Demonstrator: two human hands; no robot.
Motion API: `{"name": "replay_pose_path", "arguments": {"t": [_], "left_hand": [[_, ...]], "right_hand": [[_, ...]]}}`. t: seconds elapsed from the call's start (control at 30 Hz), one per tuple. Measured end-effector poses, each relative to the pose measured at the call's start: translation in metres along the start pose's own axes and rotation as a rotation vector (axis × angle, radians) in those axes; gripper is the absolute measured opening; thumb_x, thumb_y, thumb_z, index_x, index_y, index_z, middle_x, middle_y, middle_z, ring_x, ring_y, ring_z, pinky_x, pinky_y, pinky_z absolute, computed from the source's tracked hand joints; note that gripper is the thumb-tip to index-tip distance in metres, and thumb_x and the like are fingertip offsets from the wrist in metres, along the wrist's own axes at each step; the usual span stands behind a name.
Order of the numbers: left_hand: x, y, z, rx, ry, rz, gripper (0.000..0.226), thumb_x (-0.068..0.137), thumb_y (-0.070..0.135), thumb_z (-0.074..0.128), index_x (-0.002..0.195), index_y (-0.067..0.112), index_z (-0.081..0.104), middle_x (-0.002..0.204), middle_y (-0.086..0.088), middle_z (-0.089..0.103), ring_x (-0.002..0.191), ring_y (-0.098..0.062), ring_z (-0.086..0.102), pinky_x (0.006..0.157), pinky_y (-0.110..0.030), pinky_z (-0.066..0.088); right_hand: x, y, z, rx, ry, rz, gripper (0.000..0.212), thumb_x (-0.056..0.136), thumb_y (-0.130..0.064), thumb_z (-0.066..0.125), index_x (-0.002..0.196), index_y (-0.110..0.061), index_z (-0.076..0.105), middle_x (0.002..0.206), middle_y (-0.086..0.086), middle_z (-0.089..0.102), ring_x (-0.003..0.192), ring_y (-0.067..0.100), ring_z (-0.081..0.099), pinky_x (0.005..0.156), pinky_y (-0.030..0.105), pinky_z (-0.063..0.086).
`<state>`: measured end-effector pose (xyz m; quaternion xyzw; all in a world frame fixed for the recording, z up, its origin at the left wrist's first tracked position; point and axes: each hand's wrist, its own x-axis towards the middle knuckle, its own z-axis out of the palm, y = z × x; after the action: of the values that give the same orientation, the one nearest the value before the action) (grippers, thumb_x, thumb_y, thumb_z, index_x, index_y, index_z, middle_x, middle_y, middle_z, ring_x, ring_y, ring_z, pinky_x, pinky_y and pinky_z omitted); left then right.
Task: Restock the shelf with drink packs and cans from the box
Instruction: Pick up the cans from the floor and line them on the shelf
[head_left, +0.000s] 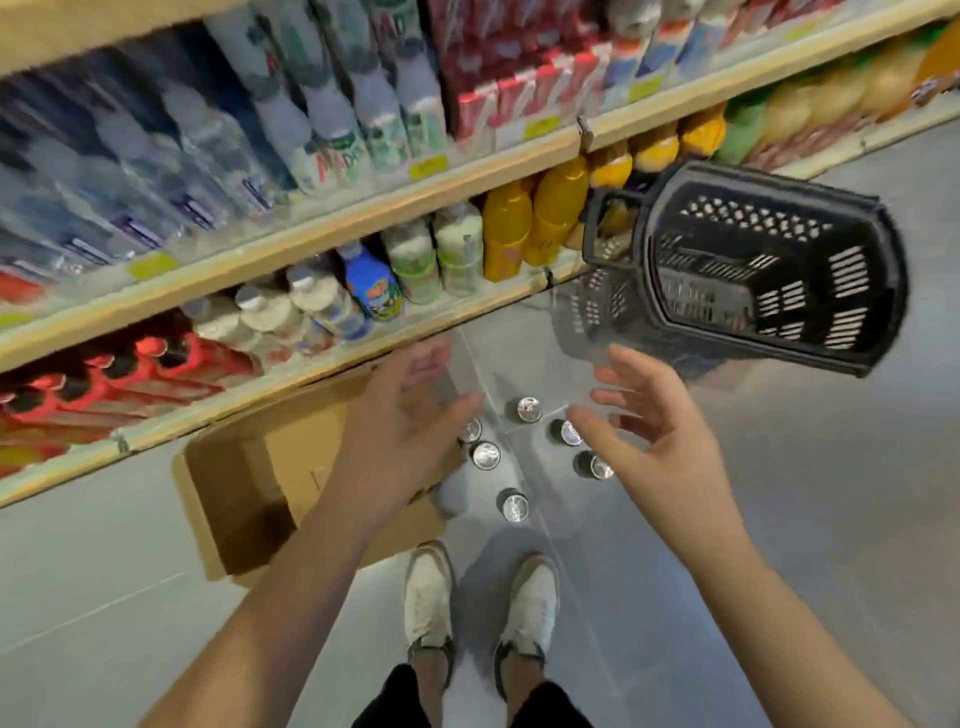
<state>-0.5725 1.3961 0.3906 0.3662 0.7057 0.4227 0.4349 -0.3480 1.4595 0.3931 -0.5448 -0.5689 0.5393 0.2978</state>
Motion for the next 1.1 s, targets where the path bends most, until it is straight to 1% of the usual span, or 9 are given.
{"name": "replay_pose_path", "arguments": {"t": [0.2, 0.3, 0.43, 0.6, 0.67, 0.77, 0.83, 0.97, 1.1], "left_hand": [[0.049, -0.171, 0.048, 0.070, -0.039, -0.080, 0.050, 0.087, 0.024, 0.079, 0.133, 0.029, 0.059, 0.128, 0.014, 0.059, 0.116, 0.012, 0.054, 0.094, -0.014, 0.050], [0.077, -0.247, 0.067, 0.141, -0.058, -0.087, 0.052, 0.087, 0.023, 0.079, 0.135, 0.026, 0.059, 0.131, 0.008, 0.059, 0.119, 0.005, 0.054, 0.100, -0.029, 0.052], [0.109, -0.330, 0.091, 0.257, -0.108, -0.064, 0.057, 0.084, 0.026, 0.081, 0.137, 0.028, 0.058, 0.132, 0.006, 0.056, 0.124, -0.002, 0.053, 0.105, -0.035, 0.048], [0.150, -0.419, 0.114, 0.416, -0.173, -0.005, 0.065, 0.082, 0.028, 0.083, 0.141, 0.025, 0.054, 0.131, 0.007, 0.054, 0.124, -0.004, 0.050, 0.110, -0.027, 0.040], [0.159, -0.441, 0.119, 0.442, -0.206, -0.009, 0.067, 0.082, 0.031, 0.083, 0.142, 0.027, 0.052, 0.133, 0.009, 0.052, 0.122, 0.000, 0.050, 0.108, -0.022, 0.040], [0.168, -0.460, 0.122, 0.482, -0.241, -0.011, 0.069, 0.081, 0.035, 0.083, 0.142, 0.033, 0.051, 0.131, 0.012, 0.049, 0.114, 0.003, 0.050, 0.100, -0.007, 0.038], [0.169, -0.467, 0.120, 0.535, -0.238, -0.029, 0.068, 0.081, 0.037, 0.082, 0.141, 0.034, 0.051, 0.130, 0.013, 0.048, 0.114, 0.001, 0.050, 0.094, 0.000, 0.033], [0.162, -0.474, 0.111, 0.578, -0.222, -0.059, 0.064, 0.078, 0.029, 0.085, 0.135, 0.028, 0.057, 0.130, 0.009, 0.051, 0.120, -0.005, 0.049, 0.099, -0.005, 0.029], [0.160, -0.479, 0.112, 0.554, -0.208, -0.048, 0.064, 0.076, 0.023, 0.087, 0.132, 0.031, 0.057, 0.127, 0.009, 0.051, 0.105, 0.014, 0.045, 0.091, 0.006, 0.025]], "right_hand": [[0.044, 0.165, 0.046, -0.072, -0.016, 0.091, 0.058, 0.083, -0.025, 0.085, 0.134, -0.036, 0.059, 0.124, -0.013, 0.068, 0.109, 0.002, 0.067, 0.090, 0.050, 0.058], [0.070, 0.246, 0.065, -0.114, -0.011, 0.075, 0.062, 0.081, -0.026, 0.085, 0.135, -0.037, 0.058, 0.123, -0.014, 0.068, 0.108, 0.001, 0.067, 0.086, 0.049, 0.059], [0.107, 0.339, 0.081, -0.196, -0.039, 0.018, 0.065, 0.079, -0.037, 0.086, 0.136, -0.047, 0.055, 0.124, -0.019, 0.066, 0.112, -0.004, 0.063, 0.093, 0.036, 0.056], [0.153, 0.434, 0.095, -0.258, -0.074, -0.020, 0.065, 0.081, -0.047, 0.083, 0.137, -0.055, 0.050, 0.129, -0.028, 0.057, 0.119, -0.012, 0.052, 0.091, 0.047, 0.059], [0.164, 0.456, 0.096, -0.323, -0.086, -0.054, 0.066, 0.081, -0.056, 0.079, 0.139, -0.056, 0.047, 0.130, -0.029, 0.055, 0.121, -0.015, 0.049, 0.091, 0.038, 0.058], [0.172, 0.476, 0.098, -0.428, -0.094, -0.088, 0.070, 0.079, -0.063, 0.073, 0.142, -0.051, 0.045, 0.134, -0.019, 0.055, 0.118, -0.017, 0.047, 0.093, 0.012, 0.040], [0.175, 0.482, 0.101, -0.460, -0.111, -0.088, 0.070, 0.077, -0.061, 0.073, 0.142, -0.049, 0.047, 0.132, -0.018, 0.053, 0.110, -0.014, 0.047, 0.089, 0.007, 0.035], [0.174, 0.487, 0.101, -0.486, -0.129, -0.072, 0.074, 0.078, -0.050, 0.080, 0.145, -0.040, 0.050, 0.129, -0.017, 0.051, 0.113, -0.005, 0.048, 0.086, -0.003, 0.034], [0.175, 0.492, 0.105, -0.522, -0.140, -0.069, 0.074, 0.079, -0.042, 0.084, 0.145, -0.034, 0.051, 0.133, -0.012, 0.052, 0.111, 0.000, 0.048, 0.085, -0.006, 0.033]]}}
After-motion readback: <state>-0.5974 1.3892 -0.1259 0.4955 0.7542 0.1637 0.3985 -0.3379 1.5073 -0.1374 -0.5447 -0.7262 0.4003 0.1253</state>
